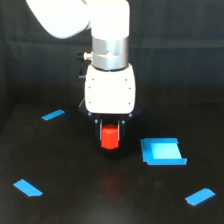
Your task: Pick up the red object from the table
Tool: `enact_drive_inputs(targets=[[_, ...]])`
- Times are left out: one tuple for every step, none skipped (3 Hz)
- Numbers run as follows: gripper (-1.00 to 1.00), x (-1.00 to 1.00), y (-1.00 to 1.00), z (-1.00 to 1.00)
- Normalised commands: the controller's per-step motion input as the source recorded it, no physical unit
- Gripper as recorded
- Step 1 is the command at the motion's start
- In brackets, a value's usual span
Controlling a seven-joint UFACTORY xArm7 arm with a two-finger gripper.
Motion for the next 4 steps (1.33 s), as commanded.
enact_drive_inputs(targets=[[-1.0, 0.01, -0.15, 0.97], [-1.0, 0.0, -0.14, 0.94], [-1.0, -0.02, -0.08, 0.99], [-1.0, 0.07, -0.1, 0.78]])
